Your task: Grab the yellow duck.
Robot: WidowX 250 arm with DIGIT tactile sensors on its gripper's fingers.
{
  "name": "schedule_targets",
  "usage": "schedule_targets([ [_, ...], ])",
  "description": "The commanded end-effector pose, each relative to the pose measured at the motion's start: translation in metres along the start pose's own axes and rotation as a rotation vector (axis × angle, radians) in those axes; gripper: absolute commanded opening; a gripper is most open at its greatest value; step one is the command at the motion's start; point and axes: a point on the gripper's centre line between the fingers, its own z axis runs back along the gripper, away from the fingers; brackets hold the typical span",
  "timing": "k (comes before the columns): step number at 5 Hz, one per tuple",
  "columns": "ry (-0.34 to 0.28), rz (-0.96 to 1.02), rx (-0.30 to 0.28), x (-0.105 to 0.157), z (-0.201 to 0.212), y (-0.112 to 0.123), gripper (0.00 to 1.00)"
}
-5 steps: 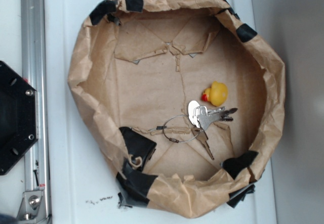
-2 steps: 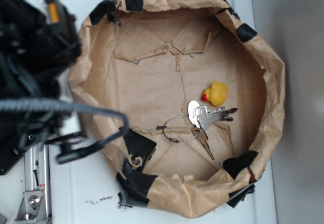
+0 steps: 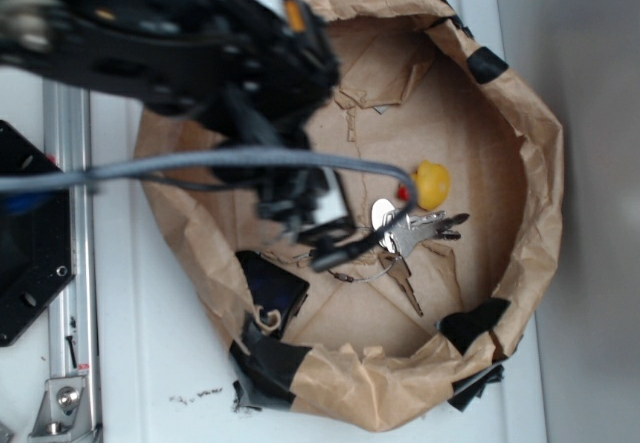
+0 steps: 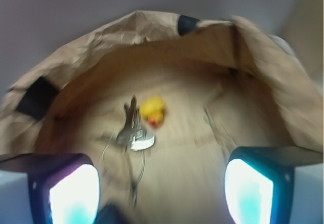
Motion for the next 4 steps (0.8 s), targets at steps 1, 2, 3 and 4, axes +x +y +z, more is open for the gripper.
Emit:
schedule_targets([
  [1,0.017,-0.307,0.104,0.021,-0.062,0.001,1.0],
  [2,-0.004,-0.307,0.065,0.038,-0.076,0.001,1.0],
  [3,-0.018,-0.325,0.045,0.048,-0.079,-0.006,1.0],
  [4,-0.004,-0.338,0.024,0.046,-0.088,-0.016,1.0],
])
